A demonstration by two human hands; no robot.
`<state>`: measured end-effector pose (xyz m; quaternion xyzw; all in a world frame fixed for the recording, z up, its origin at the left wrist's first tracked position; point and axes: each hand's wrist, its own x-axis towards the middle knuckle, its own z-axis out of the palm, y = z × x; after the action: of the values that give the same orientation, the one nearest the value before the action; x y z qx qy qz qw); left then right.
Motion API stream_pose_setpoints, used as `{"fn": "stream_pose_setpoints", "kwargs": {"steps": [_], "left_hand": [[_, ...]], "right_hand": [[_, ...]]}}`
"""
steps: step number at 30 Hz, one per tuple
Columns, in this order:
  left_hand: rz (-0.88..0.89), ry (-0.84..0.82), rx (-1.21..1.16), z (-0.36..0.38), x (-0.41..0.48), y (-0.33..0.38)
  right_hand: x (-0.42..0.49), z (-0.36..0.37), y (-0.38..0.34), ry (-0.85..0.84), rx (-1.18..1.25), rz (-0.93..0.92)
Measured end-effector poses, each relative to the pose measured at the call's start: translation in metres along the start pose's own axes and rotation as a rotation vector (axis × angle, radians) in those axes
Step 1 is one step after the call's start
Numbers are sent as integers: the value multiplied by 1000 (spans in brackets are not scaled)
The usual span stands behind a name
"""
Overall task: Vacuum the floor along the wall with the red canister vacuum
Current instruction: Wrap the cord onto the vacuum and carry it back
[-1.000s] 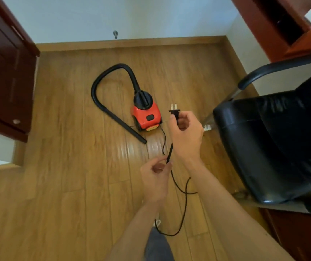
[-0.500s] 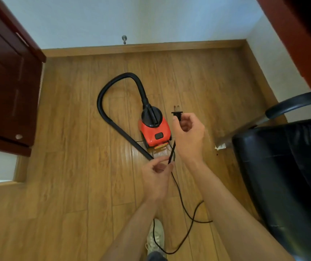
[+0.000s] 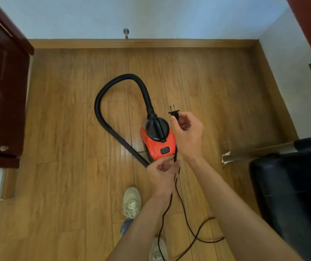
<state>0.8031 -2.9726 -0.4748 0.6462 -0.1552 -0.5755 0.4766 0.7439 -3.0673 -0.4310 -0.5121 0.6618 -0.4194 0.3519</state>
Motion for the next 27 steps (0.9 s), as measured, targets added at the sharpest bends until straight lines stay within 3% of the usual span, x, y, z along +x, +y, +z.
{"fn": "stream_pose_setpoints", "kwargs": {"steps": [14,27], "left_hand": [[-148,32,4,43,115,16],[-210,248,51,81,213,-56]], "right_hand": [[107,55,28,-80,-8,87],[187,93,150,-289,46,293]]}}
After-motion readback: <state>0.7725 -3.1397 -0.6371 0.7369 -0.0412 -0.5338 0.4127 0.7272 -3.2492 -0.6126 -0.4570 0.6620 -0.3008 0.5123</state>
